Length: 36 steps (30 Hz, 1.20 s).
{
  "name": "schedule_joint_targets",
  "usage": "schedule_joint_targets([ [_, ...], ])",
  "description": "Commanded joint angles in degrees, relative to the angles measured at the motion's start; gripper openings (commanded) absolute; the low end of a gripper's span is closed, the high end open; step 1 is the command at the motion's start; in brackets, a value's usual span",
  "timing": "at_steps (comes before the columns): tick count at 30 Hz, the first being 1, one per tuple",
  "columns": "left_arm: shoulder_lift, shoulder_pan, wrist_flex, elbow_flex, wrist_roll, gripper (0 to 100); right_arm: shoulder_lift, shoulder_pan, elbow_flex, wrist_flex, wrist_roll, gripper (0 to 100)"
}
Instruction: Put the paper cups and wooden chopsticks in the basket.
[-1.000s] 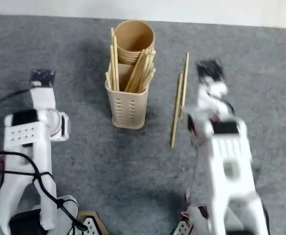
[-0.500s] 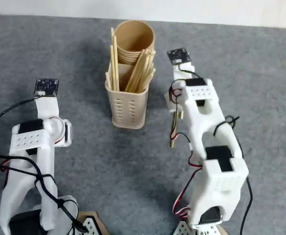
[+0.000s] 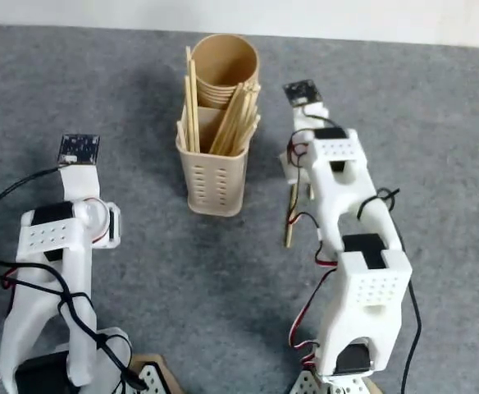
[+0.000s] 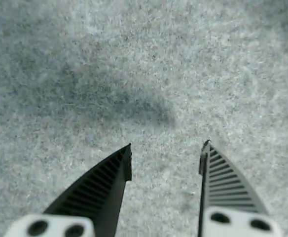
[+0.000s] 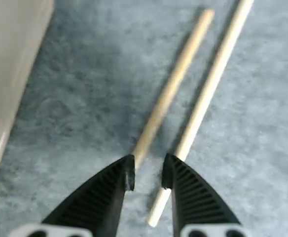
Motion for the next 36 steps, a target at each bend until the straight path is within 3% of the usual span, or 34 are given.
schedule_joint_targets([
  [1,-1.6,-0.1,-1.7,-0.1,-0.4,23,-5.8,0.5,-4.4,3.0,0.4,12.2],
  [5,-1.6,-0.1,-1.5,-0.1,-0.4,23,-5.1,1.1,-4.6,2.8,0.5,19.4],
  [14,-1.6,-0.1,-1.6,-0.1,-0.4,23,5.6,2.0,-5.3,-0.3,5.9,19.5],
  [29,-1.6,-0.1,-1.6,-0.1,-0.4,23,-5.7,0.5,-4.7,-0.4,6.5,20.0],
  [36,-1.6,-0.1,-1.6,-0.1,-0.4,23,0.7,-0.7,-3.5,0.3,6.9,20.0],
])
